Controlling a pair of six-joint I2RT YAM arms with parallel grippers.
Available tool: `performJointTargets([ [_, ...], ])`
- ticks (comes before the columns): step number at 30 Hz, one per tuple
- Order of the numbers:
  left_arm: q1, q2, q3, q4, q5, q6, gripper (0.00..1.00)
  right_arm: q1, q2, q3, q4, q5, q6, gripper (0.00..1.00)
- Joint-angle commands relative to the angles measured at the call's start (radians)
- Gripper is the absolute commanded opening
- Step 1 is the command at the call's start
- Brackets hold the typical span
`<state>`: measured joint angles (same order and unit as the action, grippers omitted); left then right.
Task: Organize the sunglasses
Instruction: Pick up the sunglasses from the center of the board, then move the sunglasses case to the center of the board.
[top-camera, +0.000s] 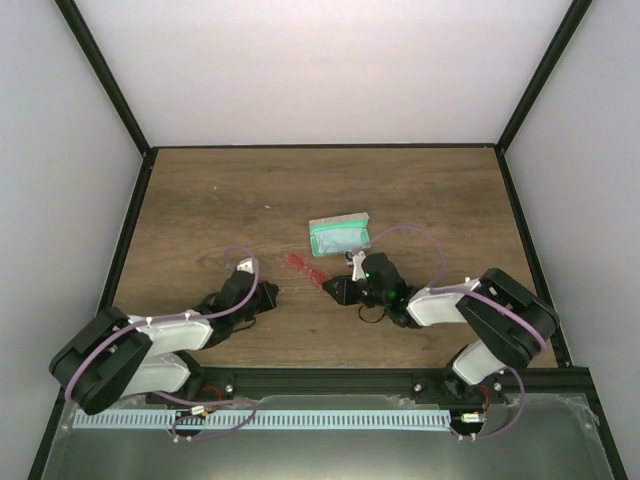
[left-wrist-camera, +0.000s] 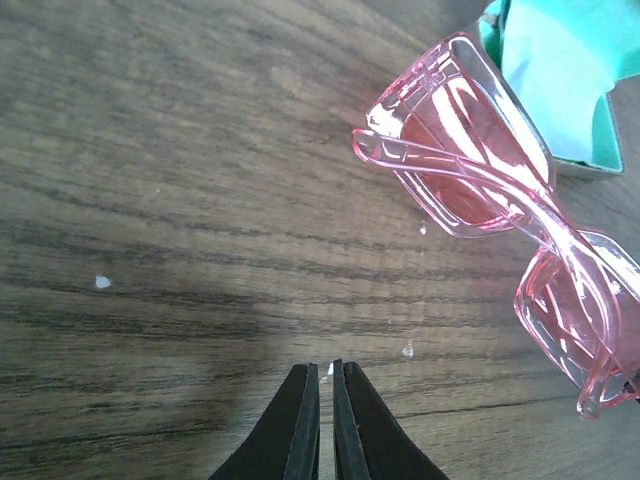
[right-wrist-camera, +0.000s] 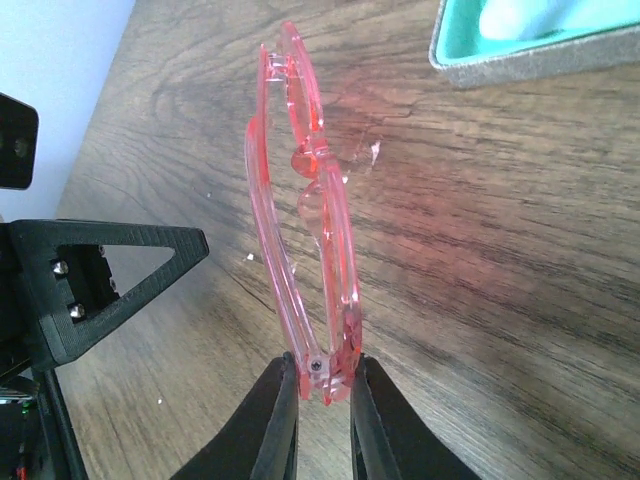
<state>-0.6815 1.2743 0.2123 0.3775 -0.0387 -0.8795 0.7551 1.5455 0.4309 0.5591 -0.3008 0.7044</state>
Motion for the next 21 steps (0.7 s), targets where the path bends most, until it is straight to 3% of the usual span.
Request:
performJointTargets([
  [1,-0.001,-0.06,0.026,-0.047,-0.029,0.031,0.08,-0.008,-0.063,0.054,-0.076,0.019,-0.039,0.1],
  [9,0.0,-0.133,0.032,-0.074,-0.02,0.069,0.09,-0.027,-0.123,0.159,-0.277,0.032,-0.107,0.08],
  [21,0.006,-0.101,0.041,0.008,0.044,0.099,0.11,-0.251,-0.118,0.412,-0.656,-0.186,-0.349,0.08],
])
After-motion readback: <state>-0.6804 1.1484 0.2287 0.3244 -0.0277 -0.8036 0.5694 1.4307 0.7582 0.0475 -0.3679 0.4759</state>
